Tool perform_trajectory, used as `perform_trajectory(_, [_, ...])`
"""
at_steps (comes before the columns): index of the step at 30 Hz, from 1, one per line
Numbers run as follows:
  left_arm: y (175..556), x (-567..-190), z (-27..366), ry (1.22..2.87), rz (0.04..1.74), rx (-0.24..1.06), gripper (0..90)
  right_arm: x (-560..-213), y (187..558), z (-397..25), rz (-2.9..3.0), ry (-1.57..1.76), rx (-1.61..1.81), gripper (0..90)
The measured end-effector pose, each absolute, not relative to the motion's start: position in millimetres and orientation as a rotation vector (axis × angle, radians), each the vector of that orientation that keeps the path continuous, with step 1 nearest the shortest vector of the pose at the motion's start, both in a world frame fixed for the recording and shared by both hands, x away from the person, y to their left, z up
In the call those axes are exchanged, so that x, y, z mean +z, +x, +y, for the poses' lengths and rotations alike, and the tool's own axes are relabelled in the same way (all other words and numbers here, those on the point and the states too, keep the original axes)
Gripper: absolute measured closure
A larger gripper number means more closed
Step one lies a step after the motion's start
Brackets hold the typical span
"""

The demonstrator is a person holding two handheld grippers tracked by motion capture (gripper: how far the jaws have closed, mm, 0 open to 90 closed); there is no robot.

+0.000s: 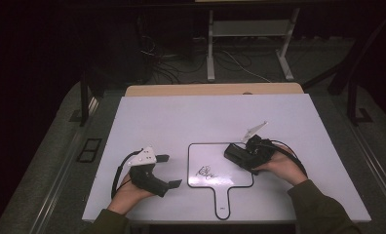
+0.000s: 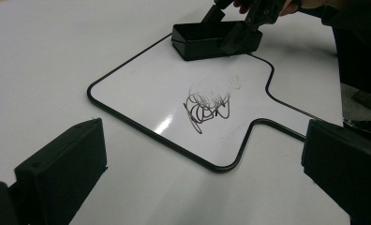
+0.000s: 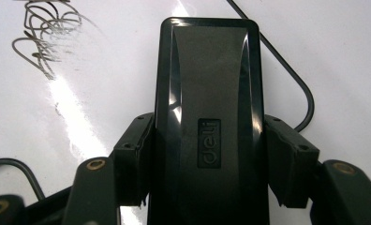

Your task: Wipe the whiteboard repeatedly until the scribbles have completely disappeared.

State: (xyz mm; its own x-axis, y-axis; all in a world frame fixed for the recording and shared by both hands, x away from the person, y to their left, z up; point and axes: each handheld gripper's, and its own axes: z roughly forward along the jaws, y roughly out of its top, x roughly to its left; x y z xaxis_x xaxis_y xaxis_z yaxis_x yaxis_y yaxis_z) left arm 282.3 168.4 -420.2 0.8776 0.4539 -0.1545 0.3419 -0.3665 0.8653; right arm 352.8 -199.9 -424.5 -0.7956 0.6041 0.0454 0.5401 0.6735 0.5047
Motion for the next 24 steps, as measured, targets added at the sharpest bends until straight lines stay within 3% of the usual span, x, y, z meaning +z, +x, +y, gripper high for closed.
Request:
perform_trajectory(17, [282,-420,168,1.986,0.579,0.134,0.0,-424,311,-133,2.918,0.587,0.806,38.8])
perform_trajectory(24, [282,-420,169,1.986,0.577,0.134,0.0,-424,331,-154,2.857,0.699,0.773,38.8])
